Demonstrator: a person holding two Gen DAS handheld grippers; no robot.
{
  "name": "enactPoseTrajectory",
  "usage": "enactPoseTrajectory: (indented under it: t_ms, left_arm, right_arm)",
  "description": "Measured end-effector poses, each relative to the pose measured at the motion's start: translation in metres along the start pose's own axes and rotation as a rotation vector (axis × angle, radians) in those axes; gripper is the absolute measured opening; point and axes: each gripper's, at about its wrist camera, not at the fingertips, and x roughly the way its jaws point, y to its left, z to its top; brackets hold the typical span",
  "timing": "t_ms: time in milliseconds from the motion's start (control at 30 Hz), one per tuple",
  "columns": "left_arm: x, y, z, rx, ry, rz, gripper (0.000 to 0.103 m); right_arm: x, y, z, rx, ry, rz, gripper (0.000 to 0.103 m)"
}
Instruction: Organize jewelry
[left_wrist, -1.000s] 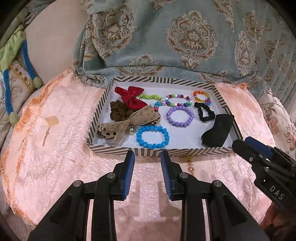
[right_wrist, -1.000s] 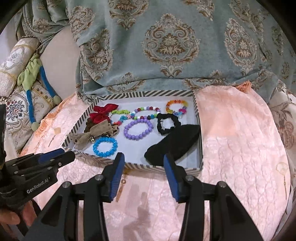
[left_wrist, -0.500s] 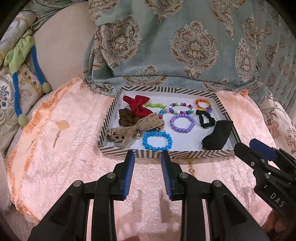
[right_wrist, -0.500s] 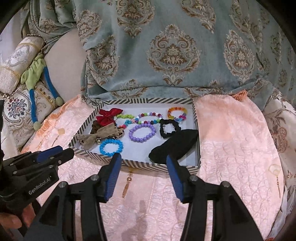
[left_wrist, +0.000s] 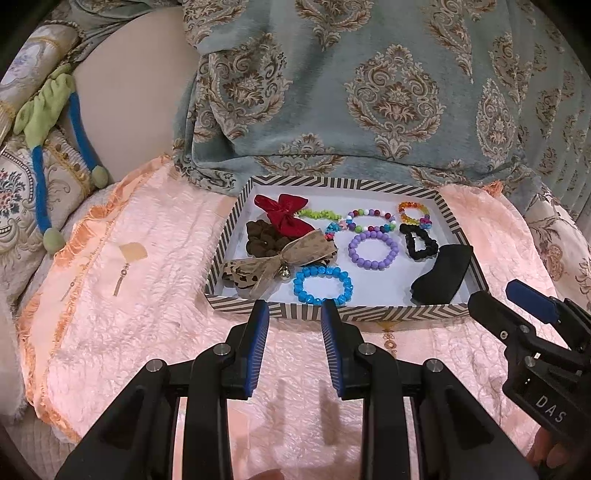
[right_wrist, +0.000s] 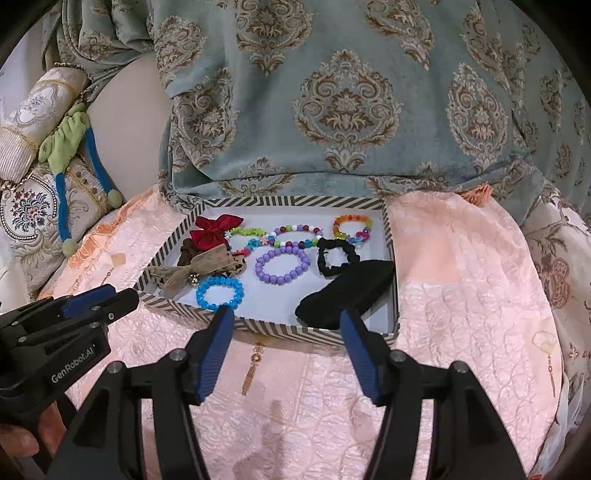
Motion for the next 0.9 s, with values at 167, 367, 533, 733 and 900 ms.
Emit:
enactPoseTrajectory:
  t_ms: [167, 367, 533, 733, 900]
  left_arm:
    - [0.0003, 0.0011, 0.0009, -0.004, -0.003, 0.008, 0.013]
    - [0.0005, 0.0011, 0.002, -0.002, -0.006, 0.018, 0.013]
    - [-0.0005, 0.0019, 0.0019, 0.001, -0.01, 0.027, 0.013]
    - [-0.001, 0.0046, 0.0014, -0.002, -0.012, 0.049, 0.013]
    - [-0.0005, 0.0069, -0.0002, -0.008, -0.007, 0.051, 0.013]
  right_arm:
    - [0.0005, 0.0008, 0.0004, -0.001, 0.001, 0.0, 0.064]
    - [0.003, 0.002, 0.0017, 0.001, 0.006, -0.006, 0.064]
    - [0.0039, 0.0015, 0.0018, 0.006, 0.01, -0.004, 0.064]
    - [0.0041, 0.0035, 0.0003, -0.005, 0.011, -0.003, 0.064]
    - [0.0059, 0.0053, -0.0014, -0.006, 0.018, 0.003, 0.064]
